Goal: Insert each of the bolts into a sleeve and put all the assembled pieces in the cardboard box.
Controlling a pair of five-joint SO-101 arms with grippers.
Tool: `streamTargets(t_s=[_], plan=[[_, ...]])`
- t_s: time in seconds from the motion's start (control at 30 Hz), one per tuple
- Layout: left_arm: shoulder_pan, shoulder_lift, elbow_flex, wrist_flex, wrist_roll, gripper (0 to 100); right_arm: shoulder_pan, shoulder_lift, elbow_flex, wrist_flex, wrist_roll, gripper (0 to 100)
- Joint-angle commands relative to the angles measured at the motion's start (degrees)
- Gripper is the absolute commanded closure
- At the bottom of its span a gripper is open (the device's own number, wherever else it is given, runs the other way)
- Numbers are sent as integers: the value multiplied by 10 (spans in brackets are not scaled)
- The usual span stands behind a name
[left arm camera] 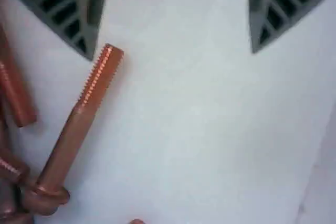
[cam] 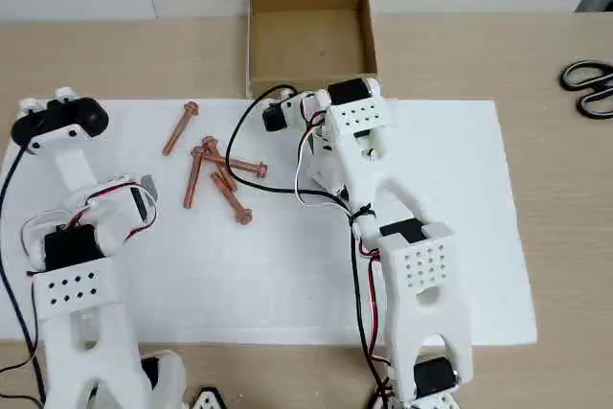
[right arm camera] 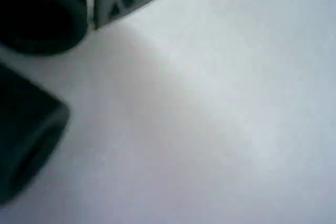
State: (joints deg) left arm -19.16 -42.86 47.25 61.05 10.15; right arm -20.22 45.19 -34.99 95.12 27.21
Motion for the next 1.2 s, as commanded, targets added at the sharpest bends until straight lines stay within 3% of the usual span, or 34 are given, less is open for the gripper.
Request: streamTargets(t_s=[0.0, 0.1, 0.6, 0.8, 1.0, 1.17], plan=[[4, -4, -2, -10, -3, 818, -1, 17, 1, 5, 4, 905], [4, -4, -2, -10, -3, 818, -2, 8, 1, 9, 4, 995], [4, 0, -16, -2, -7, 818, -2, -178, 1, 38, -4, 994], [6, 18, -87, 46, -57, 818, 1, -264, 4, 44, -33, 994], [51, 208, -229, 99, -105, 818, 2, -314, 4, 45, -51, 995], [85, 446, -451, 177, -173, 818, 28, -332, 4, 45, -66, 995]])
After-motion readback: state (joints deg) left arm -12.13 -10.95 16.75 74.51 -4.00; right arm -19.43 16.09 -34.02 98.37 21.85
